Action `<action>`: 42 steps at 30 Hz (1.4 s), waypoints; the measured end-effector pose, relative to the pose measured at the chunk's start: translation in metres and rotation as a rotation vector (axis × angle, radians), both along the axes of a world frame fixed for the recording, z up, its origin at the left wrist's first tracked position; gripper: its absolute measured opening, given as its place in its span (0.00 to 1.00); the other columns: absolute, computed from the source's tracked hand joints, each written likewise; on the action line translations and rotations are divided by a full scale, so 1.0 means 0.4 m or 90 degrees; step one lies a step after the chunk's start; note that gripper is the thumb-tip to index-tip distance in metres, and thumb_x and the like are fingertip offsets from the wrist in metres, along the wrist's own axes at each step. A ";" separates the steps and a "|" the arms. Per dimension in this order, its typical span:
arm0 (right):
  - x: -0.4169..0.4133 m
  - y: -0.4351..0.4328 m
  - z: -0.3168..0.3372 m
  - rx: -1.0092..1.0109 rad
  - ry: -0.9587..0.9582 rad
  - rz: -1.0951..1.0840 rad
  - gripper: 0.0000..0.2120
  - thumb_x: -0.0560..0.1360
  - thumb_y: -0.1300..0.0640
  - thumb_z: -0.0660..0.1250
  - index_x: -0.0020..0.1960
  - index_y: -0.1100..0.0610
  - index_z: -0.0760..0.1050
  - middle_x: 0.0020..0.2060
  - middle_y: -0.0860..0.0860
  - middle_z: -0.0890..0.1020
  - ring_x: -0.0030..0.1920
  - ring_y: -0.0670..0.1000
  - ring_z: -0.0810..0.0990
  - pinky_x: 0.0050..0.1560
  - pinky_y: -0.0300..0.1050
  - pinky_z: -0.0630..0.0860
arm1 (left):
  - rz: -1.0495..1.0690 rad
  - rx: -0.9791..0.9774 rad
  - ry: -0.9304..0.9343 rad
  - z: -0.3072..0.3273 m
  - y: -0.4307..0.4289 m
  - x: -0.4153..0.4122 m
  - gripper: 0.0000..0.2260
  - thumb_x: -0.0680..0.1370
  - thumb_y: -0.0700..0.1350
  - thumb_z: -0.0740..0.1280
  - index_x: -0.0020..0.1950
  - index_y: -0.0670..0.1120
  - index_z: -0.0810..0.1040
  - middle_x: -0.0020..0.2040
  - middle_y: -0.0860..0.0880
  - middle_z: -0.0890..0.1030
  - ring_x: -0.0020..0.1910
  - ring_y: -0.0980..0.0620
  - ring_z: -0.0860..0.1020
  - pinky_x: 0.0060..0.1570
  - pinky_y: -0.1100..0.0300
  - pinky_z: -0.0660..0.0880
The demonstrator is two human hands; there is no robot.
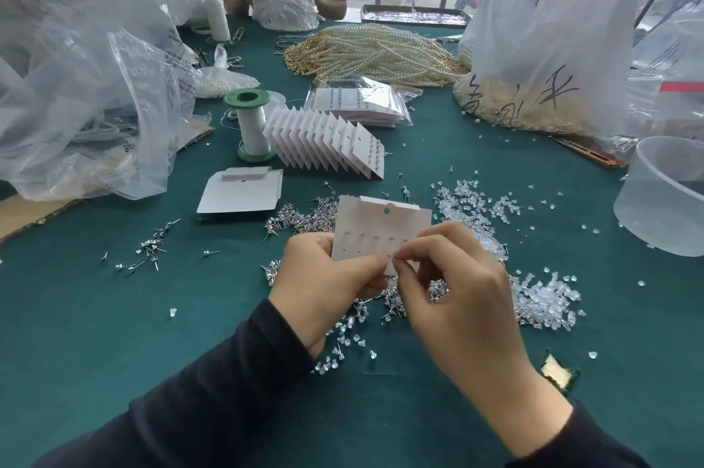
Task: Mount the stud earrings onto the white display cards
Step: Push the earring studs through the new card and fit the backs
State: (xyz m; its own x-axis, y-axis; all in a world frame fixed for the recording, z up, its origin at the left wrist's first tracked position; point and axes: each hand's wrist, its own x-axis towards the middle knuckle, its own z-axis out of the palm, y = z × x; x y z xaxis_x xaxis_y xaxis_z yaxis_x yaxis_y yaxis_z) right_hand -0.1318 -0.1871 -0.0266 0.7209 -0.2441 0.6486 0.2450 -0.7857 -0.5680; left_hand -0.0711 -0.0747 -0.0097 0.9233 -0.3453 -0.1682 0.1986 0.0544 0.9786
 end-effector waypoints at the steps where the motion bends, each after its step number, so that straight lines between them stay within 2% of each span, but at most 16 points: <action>1: -0.001 0.000 -0.001 0.000 -0.001 -0.001 0.02 0.67 0.66 0.68 0.37 0.60 0.77 0.36 0.51 0.76 0.31 0.46 0.72 0.34 0.27 0.67 | -0.001 -0.006 0.009 0.000 0.000 0.000 0.08 0.69 0.28 0.67 0.35 0.39 0.79 0.26 0.48 0.81 0.23 0.55 0.77 0.27 0.65 0.77; 5: 0.000 0.001 -0.005 0.005 -0.013 -0.002 0.03 0.67 0.66 0.69 0.37 0.61 0.77 0.36 0.52 0.76 0.31 0.46 0.72 0.34 0.26 0.66 | -0.004 -0.010 0.007 0.003 0.002 -0.001 0.09 0.69 0.29 0.68 0.33 0.41 0.80 0.27 0.47 0.81 0.23 0.54 0.78 0.28 0.64 0.77; 12: 0.000 0.004 -0.013 0.008 -0.024 -0.001 0.06 0.66 0.71 0.72 0.37 0.62 0.79 0.35 0.52 0.77 0.31 0.46 0.73 0.34 0.29 0.69 | -0.017 -0.035 -0.005 0.010 0.004 -0.008 0.09 0.68 0.29 0.69 0.32 0.41 0.80 0.27 0.48 0.82 0.24 0.55 0.78 0.26 0.66 0.75; 17: 0.003 0.004 -0.012 0.013 -0.023 0.005 0.05 0.66 0.71 0.72 0.37 0.62 0.80 0.35 0.52 0.77 0.31 0.46 0.73 0.33 0.32 0.70 | -0.026 -0.042 -0.004 0.009 0.008 -0.010 0.12 0.69 0.30 0.68 0.28 0.43 0.81 0.27 0.48 0.82 0.24 0.56 0.78 0.26 0.67 0.75; 21: 0.005 -0.003 -0.008 0.025 -0.001 0.010 0.05 0.66 0.70 0.72 0.37 0.61 0.80 0.35 0.51 0.78 0.31 0.46 0.73 0.32 0.31 0.69 | -0.041 -0.031 -0.013 0.006 0.011 -0.005 0.11 0.70 0.30 0.68 0.31 0.42 0.81 0.28 0.46 0.82 0.25 0.55 0.79 0.27 0.65 0.76; 26: 0.003 -0.009 -0.004 0.003 0.016 -0.025 0.05 0.67 0.68 0.72 0.38 0.60 0.79 0.36 0.51 0.77 0.29 0.42 0.69 0.35 0.25 0.65 | -0.044 -0.012 -0.026 0.007 0.003 0.001 0.09 0.70 0.31 0.69 0.33 0.42 0.81 0.29 0.46 0.82 0.26 0.54 0.79 0.28 0.65 0.77; 29: 0.000 -0.008 -0.004 0.006 0.002 -0.030 0.04 0.66 0.67 0.70 0.37 0.60 0.78 0.35 0.51 0.77 0.30 0.45 0.69 0.34 0.26 0.65 | -0.040 -0.002 -0.029 0.005 -0.001 0.001 0.06 0.71 0.30 0.67 0.36 0.39 0.80 0.28 0.47 0.82 0.26 0.54 0.79 0.28 0.65 0.77; 37: 0.001 0.000 -0.010 0.007 0.003 -0.034 0.02 0.66 0.66 0.70 0.35 0.60 0.79 0.34 0.50 0.77 0.29 0.43 0.69 0.32 0.29 0.67 | -0.019 -0.005 -0.031 -0.003 -0.001 -0.002 0.07 0.70 0.29 0.67 0.36 0.38 0.80 0.28 0.46 0.82 0.25 0.54 0.79 0.27 0.65 0.76; 42: 0.005 0.000 -0.013 0.002 -0.002 -0.023 0.03 0.66 0.67 0.70 0.36 0.61 0.79 0.34 0.51 0.78 0.31 0.43 0.70 0.35 0.24 0.66 | -0.018 -0.020 -0.015 -0.004 0.002 -0.002 0.09 0.70 0.28 0.67 0.34 0.40 0.80 0.27 0.46 0.82 0.24 0.54 0.79 0.25 0.66 0.75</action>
